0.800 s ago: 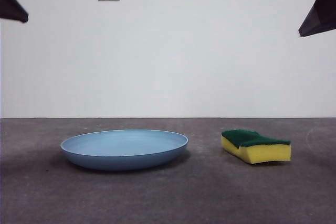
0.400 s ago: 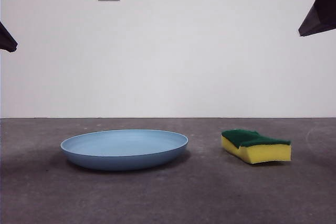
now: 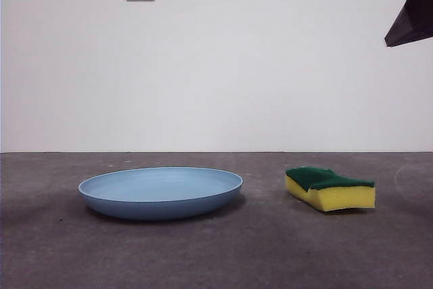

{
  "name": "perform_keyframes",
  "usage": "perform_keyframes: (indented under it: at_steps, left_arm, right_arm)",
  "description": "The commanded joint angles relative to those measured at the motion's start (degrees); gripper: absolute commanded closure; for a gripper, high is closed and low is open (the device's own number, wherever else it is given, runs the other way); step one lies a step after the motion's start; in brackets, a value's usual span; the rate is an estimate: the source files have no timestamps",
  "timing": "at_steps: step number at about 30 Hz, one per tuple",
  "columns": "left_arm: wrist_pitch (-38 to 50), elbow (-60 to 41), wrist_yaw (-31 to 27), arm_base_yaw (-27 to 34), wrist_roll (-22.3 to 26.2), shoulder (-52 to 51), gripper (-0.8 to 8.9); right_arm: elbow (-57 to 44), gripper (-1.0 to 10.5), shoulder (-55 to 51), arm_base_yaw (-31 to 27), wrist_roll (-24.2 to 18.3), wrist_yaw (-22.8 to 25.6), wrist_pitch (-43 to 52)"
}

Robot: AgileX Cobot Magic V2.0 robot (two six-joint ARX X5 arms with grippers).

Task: Pick up the plate,pick up the cloth,clean the plate with the cloth

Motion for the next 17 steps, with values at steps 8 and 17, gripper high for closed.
perform_keyframes:
  at_steps: [8,17]
  left_arm:
    - [5.11,-8.98,1.86,13.29,1.68,-11.19,8.14]
    - [6.88,-20.79,1.73,15.5,1.22,-19.5,8.14]
  right_arm:
    - [-0.52,9.5,-0.09,0.0,-0.22,0.09,0.37]
    - [-0.52,9.5,-0.09,0.0,-0.22,0.09,0.37]
